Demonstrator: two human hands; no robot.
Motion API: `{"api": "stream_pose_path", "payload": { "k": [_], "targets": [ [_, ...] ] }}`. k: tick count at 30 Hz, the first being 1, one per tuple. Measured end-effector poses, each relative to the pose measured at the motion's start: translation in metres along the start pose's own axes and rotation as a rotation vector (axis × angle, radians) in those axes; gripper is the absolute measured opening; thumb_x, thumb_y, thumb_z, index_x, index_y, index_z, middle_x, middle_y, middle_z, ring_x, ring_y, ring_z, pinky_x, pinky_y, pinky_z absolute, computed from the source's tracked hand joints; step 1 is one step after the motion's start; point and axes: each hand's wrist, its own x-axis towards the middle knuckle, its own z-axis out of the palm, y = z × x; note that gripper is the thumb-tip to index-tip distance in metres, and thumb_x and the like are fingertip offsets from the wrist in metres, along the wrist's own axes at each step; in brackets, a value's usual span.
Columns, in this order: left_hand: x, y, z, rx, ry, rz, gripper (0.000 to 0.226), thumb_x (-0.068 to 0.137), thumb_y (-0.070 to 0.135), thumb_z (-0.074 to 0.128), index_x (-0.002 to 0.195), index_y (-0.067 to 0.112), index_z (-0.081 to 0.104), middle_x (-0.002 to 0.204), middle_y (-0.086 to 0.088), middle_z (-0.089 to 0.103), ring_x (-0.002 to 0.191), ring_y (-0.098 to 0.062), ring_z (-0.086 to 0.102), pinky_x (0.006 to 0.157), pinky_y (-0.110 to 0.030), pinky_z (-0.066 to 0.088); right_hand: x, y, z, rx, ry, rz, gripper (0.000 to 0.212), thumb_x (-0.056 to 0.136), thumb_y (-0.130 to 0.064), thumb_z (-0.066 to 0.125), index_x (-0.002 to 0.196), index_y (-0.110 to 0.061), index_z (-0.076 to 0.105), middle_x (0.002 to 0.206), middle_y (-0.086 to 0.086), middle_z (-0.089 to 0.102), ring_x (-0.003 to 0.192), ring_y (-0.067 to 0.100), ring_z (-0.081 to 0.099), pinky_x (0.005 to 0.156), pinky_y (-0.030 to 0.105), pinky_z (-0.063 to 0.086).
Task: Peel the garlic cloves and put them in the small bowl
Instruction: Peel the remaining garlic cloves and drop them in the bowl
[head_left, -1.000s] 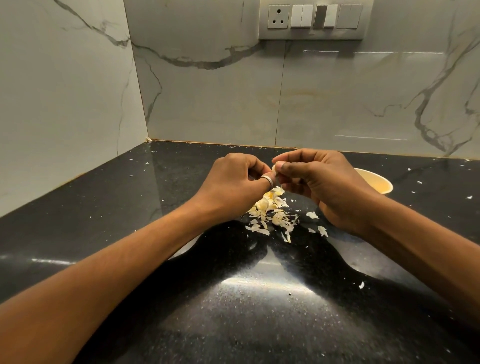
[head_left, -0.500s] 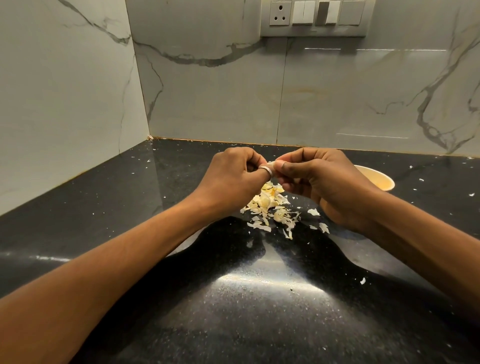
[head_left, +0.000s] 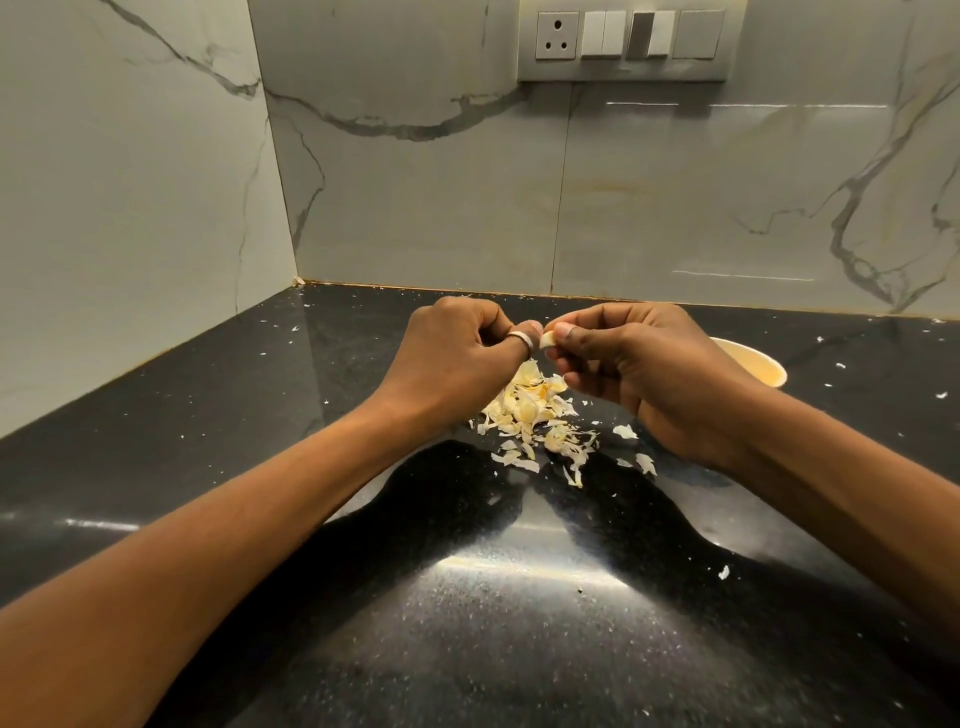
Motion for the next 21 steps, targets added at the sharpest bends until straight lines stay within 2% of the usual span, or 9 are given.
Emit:
{"api": "stream_pose_path", "payload": {
  "k": [2,4,5,8,11,15,19,21],
  "targets": [
    [0.0011,-0.0023,0.0006,0.004,0.01,0.015,0.021,0.092,0.033,0.071,0.079,0.016,0.069,0.07,0.006,0.067,0.062,-0.012,0.064,0.065,-0.036,0.057,0.0007,0.0012,-0.0002,-0.019,0.027,0.0,0.009,0.094,-0.004,0.065,0.098,0.0,0.072,0.084,0.011,0.072,0.075,0.015,0.066,0.065,0.022,0.058],
    [0.0014,-0.0033,-0.0001,0.0,-0.011,0.052,0.004,0.092,0.024,0.071,0.093,0.02,0.071,0.082,0.011,0.069,0.068,-0.002,0.063,0.07,-0.029,0.055,0.001,0.0021,-0.0004,-0.049,0.047,-0.01,0.009,0.094,-0.006,0.065,0.098,-0.001,0.072,0.084,0.01,0.074,0.074,0.014,0.066,0.065,0.022,0.058],
    [0.0011,-0.0029,0.0,0.007,-0.024,0.075,0.007,0.093,0.02,0.069,0.099,0.02,0.072,0.084,0.012,0.069,0.068,0.001,0.063,0.072,-0.026,0.055,0.0013,0.0022,-0.0008,-0.06,0.056,-0.015,0.01,0.095,-0.006,0.065,0.098,-0.001,0.072,0.084,0.01,0.074,0.074,0.014,0.066,0.065,0.022,0.058],
    [-0.0024,-0.0011,0.0017,0.016,-0.068,0.107,0.01,0.091,0.02,0.072,0.101,0.02,0.075,0.075,0.019,0.066,0.064,0.009,0.061,0.066,-0.013,0.048,0.002,0.0022,-0.0011,-0.072,0.077,-0.024,0.009,0.095,-0.008,0.066,0.095,-0.002,0.072,0.08,0.008,0.073,0.069,0.012,0.065,0.064,0.021,0.058],
    [-0.0038,-0.0007,0.0032,0.03,-0.053,0.113,0.009,0.089,0.025,0.075,0.096,0.019,0.077,0.068,0.021,0.065,0.061,0.011,0.061,0.06,-0.006,0.044,0.0025,0.0031,-0.0006,-0.07,0.073,-0.029,0.008,0.094,-0.008,0.066,0.094,-0.002,0.072,0.076,0.007,0.073,0.066,0.01,0.065,0.061,0.02,0.057],
    [-0.0028,-0.0007,0.0024,0.031,-0.032,0.119,0.007,0.091,0.023,0.072,0.093,0.018,0.077,0.061,0.022,0.061,0.058,0.01,0.059,0.058,-0.008,0.043,0.0035,0.0031,-0.0004,-0.086,0.061,-0.049,0.008,0.093,-0.006,0.067,0.097,0.0,0.072,0.082,0.01,0.073,0.068,0.011,0.066,0.062,0.02,0.057],
    [-0.0027,-0.002,0.0034,0.054,-0.032,0.112,0.006,0.092,0.023,0.071,0.088,0.021,0.075,0.058,0.02,0.06,0.056,0.006,0.059,0.06,-0.017,0.049,0.0034,0.004,-0.0005,-0.074,0.059,-0.053,0.007,0.092,-0.004,0.068,0.096,0.0,0.072,0.086,0.013,0.073,0.071,0.013,0.068,0.062,0.019,0.056],
    [-0.0027,-0.0022,0.0033,0.06,-0.032,0.112,0.007,0.092,0.023,0.071,0.087,0.022,0.074,0.057,0.02,0.06,0.056,0.005,0.059,0.059,-0.017,0.049,0.0031,0.0046,-0.0007,-0.068,0.056,-0.053,0.007,0.092,-0.003,0.067,0.096,0.001,0.072,0.086,0.013,0.072,0.071,0.013,0.067,0.062,0.019,0.056]
  ]
}}
